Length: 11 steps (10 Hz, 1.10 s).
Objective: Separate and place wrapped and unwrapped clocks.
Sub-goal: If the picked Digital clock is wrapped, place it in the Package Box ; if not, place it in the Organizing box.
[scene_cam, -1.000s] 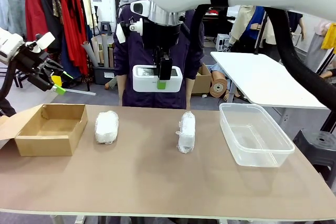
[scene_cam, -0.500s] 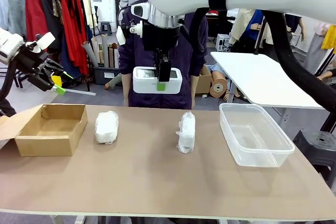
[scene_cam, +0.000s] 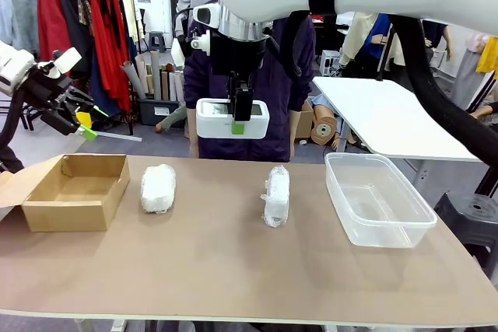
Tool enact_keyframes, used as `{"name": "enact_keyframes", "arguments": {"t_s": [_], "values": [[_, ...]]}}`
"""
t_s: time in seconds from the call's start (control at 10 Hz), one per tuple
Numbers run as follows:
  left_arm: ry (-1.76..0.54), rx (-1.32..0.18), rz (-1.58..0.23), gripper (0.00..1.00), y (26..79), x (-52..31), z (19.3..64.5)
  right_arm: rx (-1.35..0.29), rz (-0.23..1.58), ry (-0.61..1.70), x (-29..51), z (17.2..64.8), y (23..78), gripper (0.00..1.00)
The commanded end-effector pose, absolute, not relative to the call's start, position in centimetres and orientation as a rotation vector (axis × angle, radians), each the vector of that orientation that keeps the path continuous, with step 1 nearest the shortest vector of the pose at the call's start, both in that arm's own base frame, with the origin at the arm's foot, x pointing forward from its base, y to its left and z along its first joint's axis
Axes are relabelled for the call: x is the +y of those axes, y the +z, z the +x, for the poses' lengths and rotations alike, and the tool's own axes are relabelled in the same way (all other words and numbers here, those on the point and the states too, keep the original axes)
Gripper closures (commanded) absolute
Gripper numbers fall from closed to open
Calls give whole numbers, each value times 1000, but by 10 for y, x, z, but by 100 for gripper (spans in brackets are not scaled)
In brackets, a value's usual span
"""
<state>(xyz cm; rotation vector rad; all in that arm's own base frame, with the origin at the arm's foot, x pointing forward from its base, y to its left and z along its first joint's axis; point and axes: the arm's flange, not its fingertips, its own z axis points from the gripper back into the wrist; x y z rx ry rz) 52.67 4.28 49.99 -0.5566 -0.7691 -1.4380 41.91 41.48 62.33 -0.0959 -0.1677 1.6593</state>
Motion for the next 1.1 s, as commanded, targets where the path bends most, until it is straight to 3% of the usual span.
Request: {"name": "enact_keyframes", "arguments": {"t_s": [0.0, 0.4, 0.7, 1.0], "values": [[-1443, -767, -555, 0, 501, 42, 522, -173, -101, 1669, 412, 419, 628, 100], [-1443, -767, -555, 0, 501, 42, 522, -168, -96, 1659, 415, 419, 623, 100], [-1443, -767, -555, 0, 501, 42, 522, -129, 95, 1334, 363, 478, 618, 100], [-1443, -767, -555, 0, 501, 42, 522, -109, 124, 1055, 300, 508, 603, 100]]}}
